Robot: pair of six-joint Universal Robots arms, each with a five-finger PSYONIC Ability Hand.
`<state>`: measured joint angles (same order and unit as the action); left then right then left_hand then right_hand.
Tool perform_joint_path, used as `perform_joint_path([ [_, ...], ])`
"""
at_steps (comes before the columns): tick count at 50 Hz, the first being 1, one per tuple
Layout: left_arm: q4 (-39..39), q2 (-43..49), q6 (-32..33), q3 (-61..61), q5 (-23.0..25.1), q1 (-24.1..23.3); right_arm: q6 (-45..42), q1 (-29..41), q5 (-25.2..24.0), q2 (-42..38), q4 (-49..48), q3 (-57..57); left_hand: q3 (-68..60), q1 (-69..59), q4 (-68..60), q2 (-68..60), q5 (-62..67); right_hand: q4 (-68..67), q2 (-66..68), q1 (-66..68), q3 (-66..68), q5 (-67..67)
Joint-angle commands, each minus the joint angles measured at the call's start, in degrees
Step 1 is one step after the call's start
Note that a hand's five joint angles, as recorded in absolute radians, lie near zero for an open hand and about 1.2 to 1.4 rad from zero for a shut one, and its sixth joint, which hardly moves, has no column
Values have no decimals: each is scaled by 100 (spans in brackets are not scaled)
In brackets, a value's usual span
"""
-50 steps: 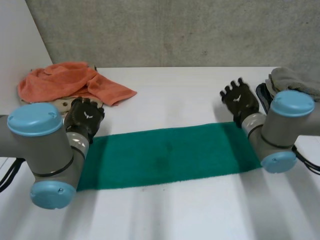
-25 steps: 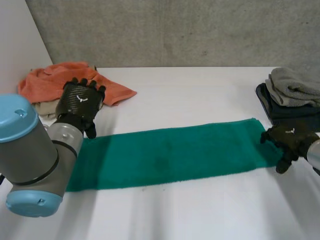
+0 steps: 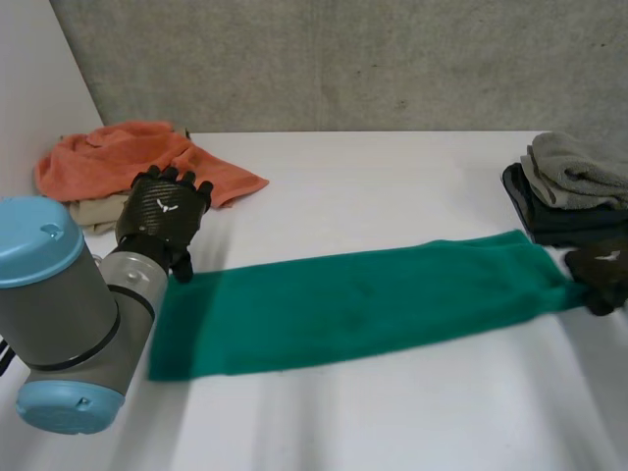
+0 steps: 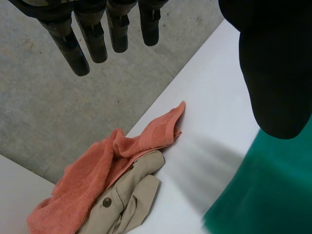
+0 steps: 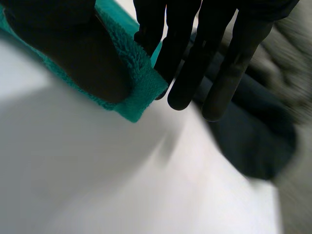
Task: Fold the laundry.
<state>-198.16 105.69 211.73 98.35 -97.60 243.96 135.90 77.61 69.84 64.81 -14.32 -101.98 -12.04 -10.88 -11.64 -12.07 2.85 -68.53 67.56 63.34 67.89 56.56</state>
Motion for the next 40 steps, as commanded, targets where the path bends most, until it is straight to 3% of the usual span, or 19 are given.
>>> perform_joint_path([
  [1,14,-162,0,44,4,28,-545,-922,380,374,438,335,204,88,164,207,-285,-1147,1244,1666,1211,1344],
  [6,14,-251,0,105,13,55,-1161,-818,531,470,439,459,204,88,164,207,-285,-1147,1244,1666,1211,1344],
  [10,14,-295,0,105,4,55,-952,593,382,1041,185,582,204,88,164,207,-285,-1147,1244,1666,1211,1344],
  [17,14,-435,-9,132,-5,20,-687,2590,-13,1086,-773,486,204,88,164,207,-285,-1147,1244,1666,1211,1344],
  [22,14,-470,-9,193,-13,2,-748,4319,-268,553,-1116,547,204,88,164,207,-285,-1147,1244,1666,1211,1344],
  [26,5,-479,-9,263,-5,-7,-1055,5218,-427,-133,-1100,600,204,88,164,207,-285,-1147,1244,1666,1211,1344],
  [32,5,-453,-18,281,-5,-24,-1276,5616,-322,-663,-1064,626,204,88,164,207,-285,-1147,1244,1666,1211,1344],
  [33,5,-453,-27,281,-5,-33,-1224,5608,-296,-680,-1038,626,204,88,164,207,-285,1612,-1514,-1093,-1547,-1415],
  [35,5,-453,-18,264,-5,-33,-1145,5581,-217,-654,-1029,609,204,88,164,207,-285,5456,-5358,-4936,-5391,-5258],
  [40,5,-453,-18,185,-5,-121,-285,5459,503,-304,-1012,609,204,88,164,207,-285,5853,-5756,-5334,-5789,-5656],
])
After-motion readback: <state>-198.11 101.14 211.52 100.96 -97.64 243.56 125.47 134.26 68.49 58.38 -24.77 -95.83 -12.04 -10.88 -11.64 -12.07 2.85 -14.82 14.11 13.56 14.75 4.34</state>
